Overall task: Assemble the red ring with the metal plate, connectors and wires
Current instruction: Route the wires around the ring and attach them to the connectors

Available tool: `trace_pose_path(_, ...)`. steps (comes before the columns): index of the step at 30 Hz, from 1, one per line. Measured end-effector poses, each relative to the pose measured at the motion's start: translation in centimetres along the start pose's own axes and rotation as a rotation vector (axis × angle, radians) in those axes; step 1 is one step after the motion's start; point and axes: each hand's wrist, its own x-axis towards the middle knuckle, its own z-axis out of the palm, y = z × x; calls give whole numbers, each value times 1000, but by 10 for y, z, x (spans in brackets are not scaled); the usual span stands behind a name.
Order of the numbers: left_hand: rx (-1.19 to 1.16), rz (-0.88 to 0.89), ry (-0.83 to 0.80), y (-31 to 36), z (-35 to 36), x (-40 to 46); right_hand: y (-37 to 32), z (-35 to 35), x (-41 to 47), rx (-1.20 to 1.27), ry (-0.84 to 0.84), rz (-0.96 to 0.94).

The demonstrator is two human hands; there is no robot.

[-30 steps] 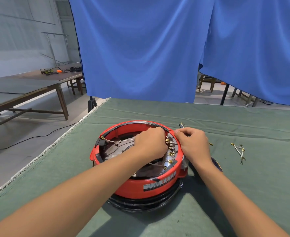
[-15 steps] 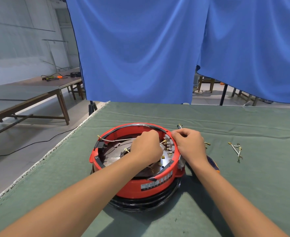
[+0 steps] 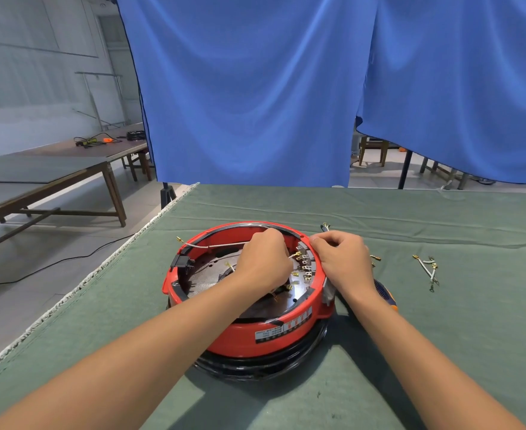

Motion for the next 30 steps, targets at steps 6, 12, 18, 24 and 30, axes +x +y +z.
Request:
trace_pose_path(6,-45,-16,-11,1,4,7,-1,-1,-1,7,1,-4)
trace_pose_path(12,-83,-33,-10,2,6,9,0,0,-1,8,0,3)
trace_pose_path(18,-106,-37,-13,1,5,7,0,0,-1,12,-5,0)
trace_pose_path(24,-114,-43,1,2,6,7,0,-1,-2,-3,2,-8)
trace_pose_path(30,-154,-67,10,2,7,5,-1,-2,-3,-26,31,-9)
